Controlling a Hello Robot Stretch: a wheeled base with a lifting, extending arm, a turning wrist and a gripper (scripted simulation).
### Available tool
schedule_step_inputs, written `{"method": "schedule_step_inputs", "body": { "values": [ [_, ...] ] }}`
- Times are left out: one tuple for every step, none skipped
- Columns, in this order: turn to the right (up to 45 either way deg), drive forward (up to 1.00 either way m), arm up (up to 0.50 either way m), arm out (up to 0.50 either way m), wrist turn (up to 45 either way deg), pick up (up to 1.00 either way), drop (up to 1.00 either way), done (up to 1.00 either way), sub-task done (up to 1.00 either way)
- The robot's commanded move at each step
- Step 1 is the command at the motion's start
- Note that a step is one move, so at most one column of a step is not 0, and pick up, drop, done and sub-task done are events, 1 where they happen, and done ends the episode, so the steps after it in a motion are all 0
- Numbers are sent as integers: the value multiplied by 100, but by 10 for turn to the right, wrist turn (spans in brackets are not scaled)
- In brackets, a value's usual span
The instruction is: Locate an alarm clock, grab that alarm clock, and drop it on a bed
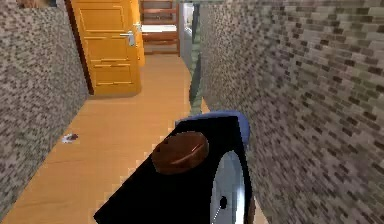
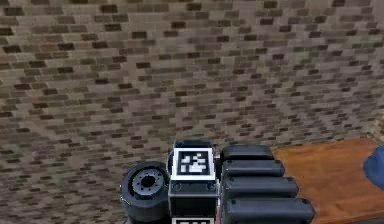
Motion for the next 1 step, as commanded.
{"method": "schedule_step_inputs", "body": {
  "values": [
    [-450,0,0,0,0,0,0,0,0]
  ]
}}
